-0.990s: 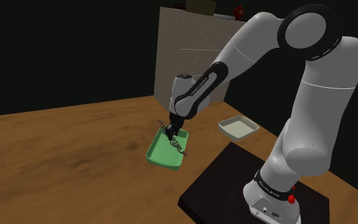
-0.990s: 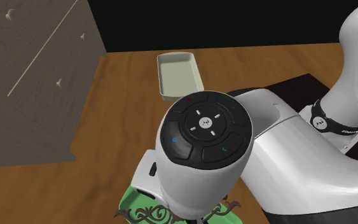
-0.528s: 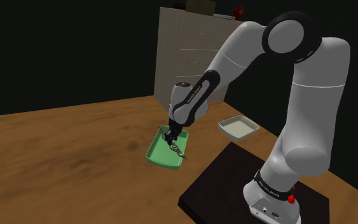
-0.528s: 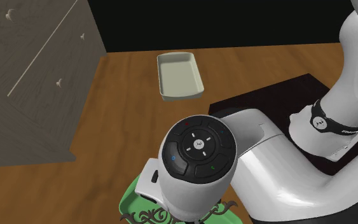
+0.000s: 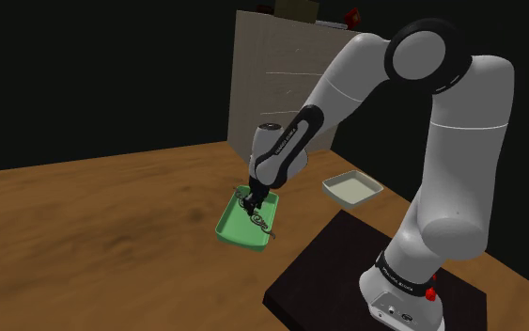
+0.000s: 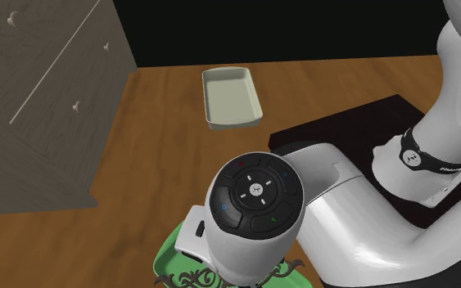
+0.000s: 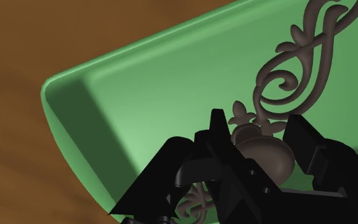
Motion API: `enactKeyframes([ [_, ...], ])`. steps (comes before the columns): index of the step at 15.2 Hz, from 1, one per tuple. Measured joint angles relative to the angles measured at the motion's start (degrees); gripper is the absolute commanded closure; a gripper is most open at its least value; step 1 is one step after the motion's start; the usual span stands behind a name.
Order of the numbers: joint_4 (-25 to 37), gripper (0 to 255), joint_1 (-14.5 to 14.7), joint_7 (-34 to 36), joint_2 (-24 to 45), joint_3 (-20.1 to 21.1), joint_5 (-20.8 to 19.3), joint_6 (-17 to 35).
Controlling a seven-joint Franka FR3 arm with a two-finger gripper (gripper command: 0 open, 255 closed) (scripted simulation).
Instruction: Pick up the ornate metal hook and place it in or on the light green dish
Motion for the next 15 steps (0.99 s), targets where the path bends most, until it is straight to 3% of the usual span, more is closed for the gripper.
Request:
enactKeyframes([
  [6,0.04,0,0.0,-0.02,0.06,0.0,-0.01,0.04],
  [11,-0.97,0,0.44,0.73,-6.97,-0.67,-1.07,-5.91],
  [15,-0.88,0,0.49,0.86,-7.76,-0.73,-1.21,-6.83],
])
